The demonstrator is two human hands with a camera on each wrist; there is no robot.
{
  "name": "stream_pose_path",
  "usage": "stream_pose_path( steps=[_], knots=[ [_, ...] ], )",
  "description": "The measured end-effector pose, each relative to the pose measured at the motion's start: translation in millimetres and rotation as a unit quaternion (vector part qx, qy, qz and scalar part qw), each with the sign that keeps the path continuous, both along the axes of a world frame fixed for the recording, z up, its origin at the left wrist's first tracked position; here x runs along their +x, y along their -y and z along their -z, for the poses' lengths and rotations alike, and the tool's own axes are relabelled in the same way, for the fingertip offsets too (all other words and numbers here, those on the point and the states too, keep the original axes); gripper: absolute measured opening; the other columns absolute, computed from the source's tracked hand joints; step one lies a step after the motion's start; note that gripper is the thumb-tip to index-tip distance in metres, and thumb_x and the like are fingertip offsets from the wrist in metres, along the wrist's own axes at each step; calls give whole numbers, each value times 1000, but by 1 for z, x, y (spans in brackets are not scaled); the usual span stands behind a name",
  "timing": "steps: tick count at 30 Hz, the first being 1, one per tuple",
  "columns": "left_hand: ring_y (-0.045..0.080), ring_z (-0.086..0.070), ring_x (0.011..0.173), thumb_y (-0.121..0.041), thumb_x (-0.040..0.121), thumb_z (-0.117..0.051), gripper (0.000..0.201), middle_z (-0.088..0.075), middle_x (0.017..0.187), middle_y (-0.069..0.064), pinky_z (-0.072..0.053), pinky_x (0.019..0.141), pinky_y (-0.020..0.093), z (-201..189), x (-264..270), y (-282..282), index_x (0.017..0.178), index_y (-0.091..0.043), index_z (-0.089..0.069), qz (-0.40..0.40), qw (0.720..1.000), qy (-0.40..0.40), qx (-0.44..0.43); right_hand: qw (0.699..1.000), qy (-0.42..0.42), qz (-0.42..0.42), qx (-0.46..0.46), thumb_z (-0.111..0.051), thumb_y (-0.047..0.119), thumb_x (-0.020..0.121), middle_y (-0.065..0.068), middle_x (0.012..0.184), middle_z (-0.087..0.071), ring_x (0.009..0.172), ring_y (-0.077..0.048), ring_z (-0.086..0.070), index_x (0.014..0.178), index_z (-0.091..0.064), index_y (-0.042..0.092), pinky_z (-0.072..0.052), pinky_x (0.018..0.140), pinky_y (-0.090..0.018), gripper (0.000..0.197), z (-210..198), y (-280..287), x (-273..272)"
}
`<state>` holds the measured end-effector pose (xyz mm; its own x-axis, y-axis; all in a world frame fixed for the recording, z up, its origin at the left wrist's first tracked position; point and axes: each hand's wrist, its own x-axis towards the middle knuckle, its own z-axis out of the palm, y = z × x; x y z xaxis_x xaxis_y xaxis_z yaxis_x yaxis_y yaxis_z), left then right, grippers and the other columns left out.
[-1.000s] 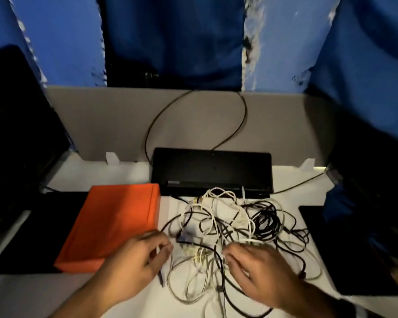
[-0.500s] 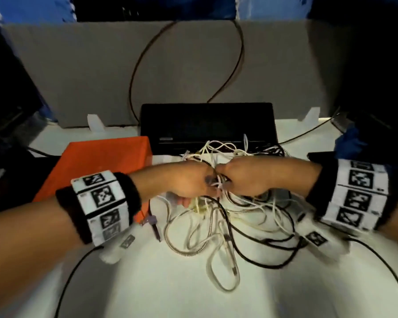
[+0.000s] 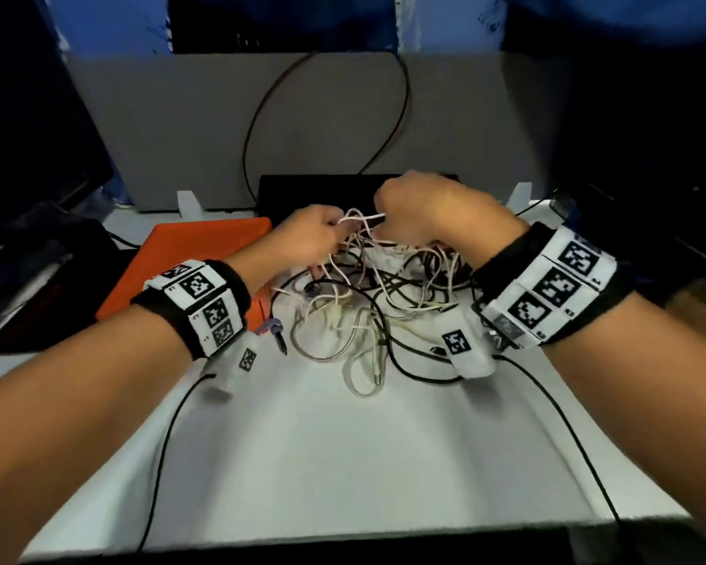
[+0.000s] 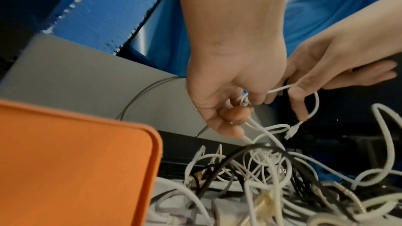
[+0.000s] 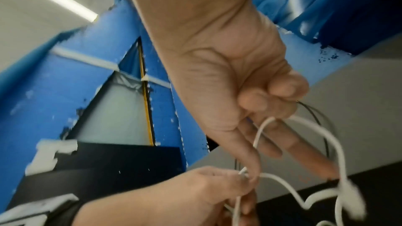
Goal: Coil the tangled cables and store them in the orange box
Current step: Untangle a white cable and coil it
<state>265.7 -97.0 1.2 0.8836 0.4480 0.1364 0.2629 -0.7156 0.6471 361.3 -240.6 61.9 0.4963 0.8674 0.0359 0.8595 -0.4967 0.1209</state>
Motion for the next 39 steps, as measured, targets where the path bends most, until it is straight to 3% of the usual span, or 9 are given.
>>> stream_pose_path(
  steps=[4, 10, 13, 17, 21, 27, 31, 35, 39],
  knots=[
    [14, -55, 37, -21, 100, -61, 30, -52, 53, -2, -44, 43, 26, -18, -12, 9, 71, -18, -55, 30, 999, -7, 16, 1000, -7, -10, 26, -57, 36, 96, -9, 126, -67, 113, -35, -64, 126, -61, 21, -45, 79, -36, 34, 1, 2, -15],
    [6, -54, 46, -24, 97, -68, 24, -56, 60, -3, -41, 51, 24, -19, -7, 19, 75, -14, -65, 84, 993, -9, 83, 977, -206, -29, 49, -55, 16, 97, -10, 91, -78, 78, -27, -70, 95, -72, 7, -58, 75, -39, 20, 30, 7, -10],
    [10, -47, 57, -37, 93, -70, 35, -53, 60, -4, -35, 55, 27, -5, 1, 20, 65, -18, -60, 43, 992, -31, 115, 975, -211, -42, 63, -61, 23, 98, -7, 85, -76, 71, -19, -64, 75, -63, 20, -53, 72, -35, 23, 44, 11, -3],
    [11, -49, 48, -26, 91, -75, 42, -52, 49, -1, -35, 49, 23, 7, 6, 20, 56, -17, -53, 13, 995, 52, -83, 969, -224, -33, 98, -65, 48, 97, -3, 94, -73, 84, -19, -67, 104, -67, 19, -53, 79, -34, 30, 59, 15, 10],
    [20, -45, 41, -19, 95, -65, 26, -35, 46, -1, -42, 49, 29, -9, -9, 6, 72, -16, -54, -16, 945, 190, -267, 955, -281, -20, 94, -57, 61, 98, 0, 85, -73, 68, -12, -63, 106, -68, 20, -51, 69, -29, 43, 69, 29, 26],
    [8, -17, 41, -33, 103, -57, 43, -25, 50, -8, -13, 39, 22, -55, -54, -1, 65, -25, -38, 1, 888, 318, -333, 966, -175, -1, 190, -58, 43, 103, 4, 78, -68, 72, -14, -63, 86, -67, 29, -47, 66, -31, 23, 51, 46, 42],
    [8, -20, 43, -40, 105, -50, 44, -31, 54, -8, -17, 42, 23, -74, -87, -20, 65, -26, -44, -1, 782, 420, -461, 979, -148, 40, 132, -51, 39, 106, 1, 78, -69, 87, -26, -69, 76, -65, 27, -47, 74, -33, 35, 38, 52, 56],
    [10, -37, 42, -36, 109, -44, 37, -53, 61, -2, -31, 45, 22, -60, -88, -24, 79, -18, -56, -3, 880, 301, -368, 973, -190, -30, 125, -51, 55, 103, 1, 99, -74, 98, -21, -69, 104, -73, 18, -50, 81, -33, 43, 30, 38, 19],
    [15, -56, 47, -18, 109, -44, 27, -71, 78, 11, -44, 51, 26, -43, -77, -5, 106, -4, -67, 30, 980, 64, -187, 991, -122, -15, -50, -62, 66, 91, -3, 144, -59, 130, -29, -57, 144, -56, 20, -47, 104, -42, 71, 54, -2, -2]
  ],
)
